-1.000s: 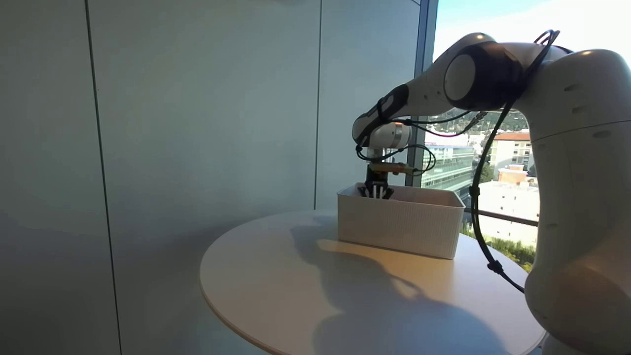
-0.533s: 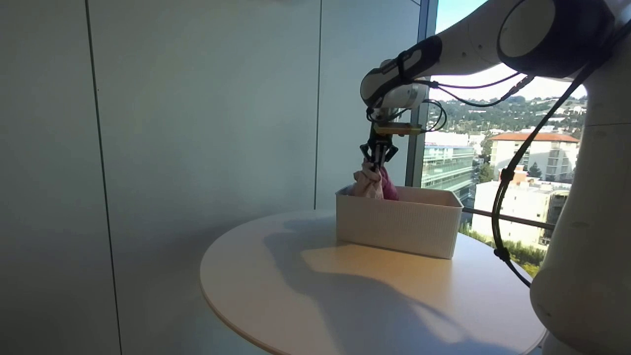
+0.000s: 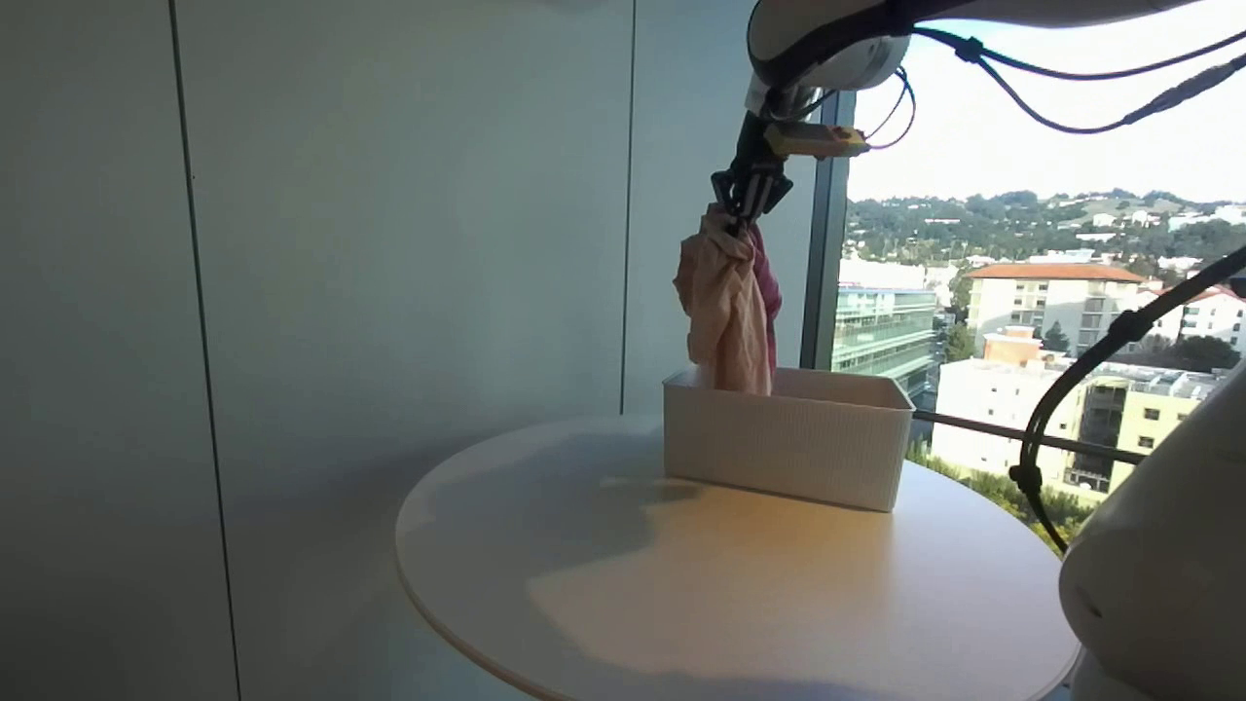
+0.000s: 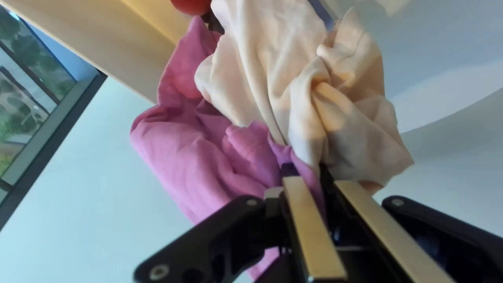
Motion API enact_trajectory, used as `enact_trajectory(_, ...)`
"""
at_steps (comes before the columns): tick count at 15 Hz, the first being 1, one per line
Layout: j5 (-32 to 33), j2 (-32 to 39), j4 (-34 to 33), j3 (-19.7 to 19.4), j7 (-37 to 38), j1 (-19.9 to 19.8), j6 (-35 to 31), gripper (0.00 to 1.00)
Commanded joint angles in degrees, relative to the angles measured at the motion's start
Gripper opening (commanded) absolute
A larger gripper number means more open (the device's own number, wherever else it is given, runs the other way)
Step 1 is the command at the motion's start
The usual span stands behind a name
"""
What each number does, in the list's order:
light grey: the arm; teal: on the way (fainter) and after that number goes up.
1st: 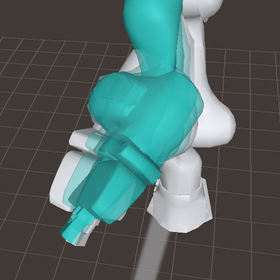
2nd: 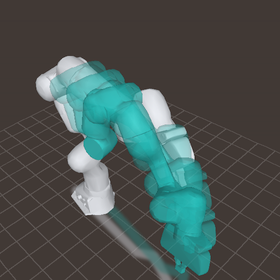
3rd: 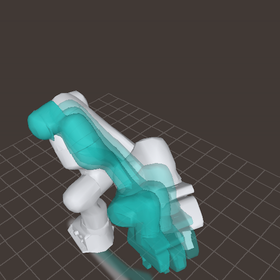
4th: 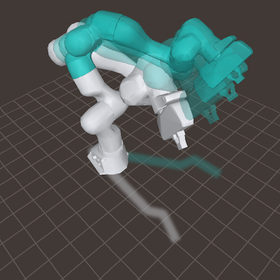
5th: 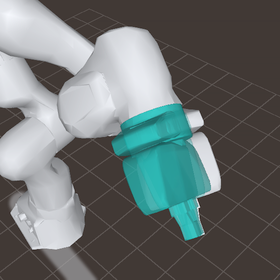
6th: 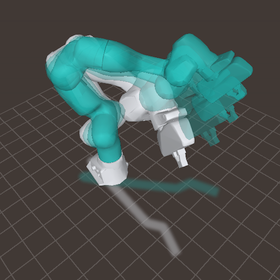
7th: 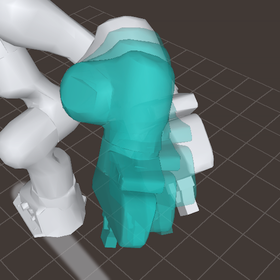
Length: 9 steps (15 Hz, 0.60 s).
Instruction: Remove the clothes and the moose toy out of the basket
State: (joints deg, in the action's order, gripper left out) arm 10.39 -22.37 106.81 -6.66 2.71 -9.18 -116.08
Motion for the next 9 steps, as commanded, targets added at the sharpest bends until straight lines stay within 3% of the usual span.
enact_trajectory(1,-0.02,-8.90,2.19,3.76,-4.37,3.76,2.88,0.09)
enact_trajectory(5,-4.51,-10.12,1.56,4.47,-10.00,10.00,2.08,0.09)
enact_trajectory(9,-14.94,-5.68,4.96,0.92,-16.79,15.61,-3.64,0.09)
